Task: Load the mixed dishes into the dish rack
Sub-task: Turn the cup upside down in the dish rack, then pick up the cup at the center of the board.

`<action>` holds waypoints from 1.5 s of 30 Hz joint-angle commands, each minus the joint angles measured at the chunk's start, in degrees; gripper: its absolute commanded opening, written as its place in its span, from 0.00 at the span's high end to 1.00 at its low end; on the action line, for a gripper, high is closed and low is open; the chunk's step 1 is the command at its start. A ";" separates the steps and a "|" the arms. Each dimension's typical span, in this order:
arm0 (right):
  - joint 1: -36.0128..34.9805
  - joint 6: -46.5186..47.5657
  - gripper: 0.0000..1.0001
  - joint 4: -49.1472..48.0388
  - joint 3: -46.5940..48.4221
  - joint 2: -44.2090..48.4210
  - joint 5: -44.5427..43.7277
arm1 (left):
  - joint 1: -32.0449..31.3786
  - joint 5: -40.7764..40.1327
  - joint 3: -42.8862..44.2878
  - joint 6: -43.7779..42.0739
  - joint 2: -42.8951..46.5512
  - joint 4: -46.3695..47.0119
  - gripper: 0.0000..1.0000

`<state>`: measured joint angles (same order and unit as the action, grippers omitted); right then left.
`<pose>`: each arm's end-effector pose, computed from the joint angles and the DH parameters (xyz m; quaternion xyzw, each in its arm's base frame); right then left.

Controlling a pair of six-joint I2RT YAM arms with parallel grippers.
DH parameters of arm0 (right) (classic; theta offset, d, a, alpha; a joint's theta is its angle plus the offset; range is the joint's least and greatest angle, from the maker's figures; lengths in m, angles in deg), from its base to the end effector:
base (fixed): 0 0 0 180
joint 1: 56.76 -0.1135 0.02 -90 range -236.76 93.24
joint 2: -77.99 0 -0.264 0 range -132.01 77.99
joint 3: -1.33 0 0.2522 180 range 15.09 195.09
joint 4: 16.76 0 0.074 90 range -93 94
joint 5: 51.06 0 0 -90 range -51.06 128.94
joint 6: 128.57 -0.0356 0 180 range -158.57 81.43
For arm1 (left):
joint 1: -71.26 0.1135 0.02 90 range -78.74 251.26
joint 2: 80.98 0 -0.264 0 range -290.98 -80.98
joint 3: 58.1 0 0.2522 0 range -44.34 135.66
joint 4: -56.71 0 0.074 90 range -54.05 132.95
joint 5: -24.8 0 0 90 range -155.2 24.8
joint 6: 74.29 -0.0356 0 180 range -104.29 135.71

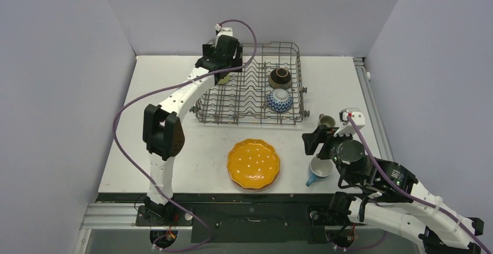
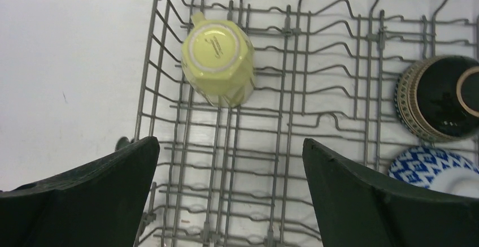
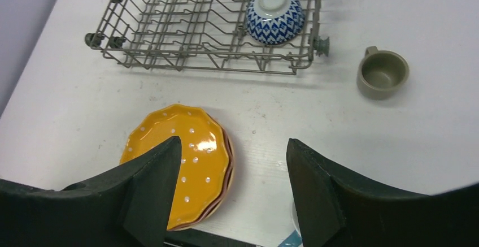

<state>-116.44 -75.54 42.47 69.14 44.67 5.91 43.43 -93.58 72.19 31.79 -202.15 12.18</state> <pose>0.0680 0.0779 0.3579 -0.0087 0.8218 0.2270 0.5225 0.4425 -0.2145 0.3183 -0.0236 0.8685 0.0358 0.4938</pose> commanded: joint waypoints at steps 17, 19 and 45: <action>0.82 -18.27 0.36 30.11 8.38 -4.89 -8.17 | -15.32 8.15 -38.63 7.38 34.03 5.34 0.04; 1.17 -19.20 0.36 30.69 7.36 -5.85 -7.58 | -16.52 9.39 -41.53 8.22 36.65 5.95 0.04; 15.38 -23.34 0.45 29.21 -9.40 -13.50 5.47 | -23.97 24.15 -64.59 16.51 53.23 14.79 0.04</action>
<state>-101.90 -96.83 72.63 61.60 32.19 10.58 19.84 -71.61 8.44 46.87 -152.64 22.41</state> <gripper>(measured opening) 0.551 0.965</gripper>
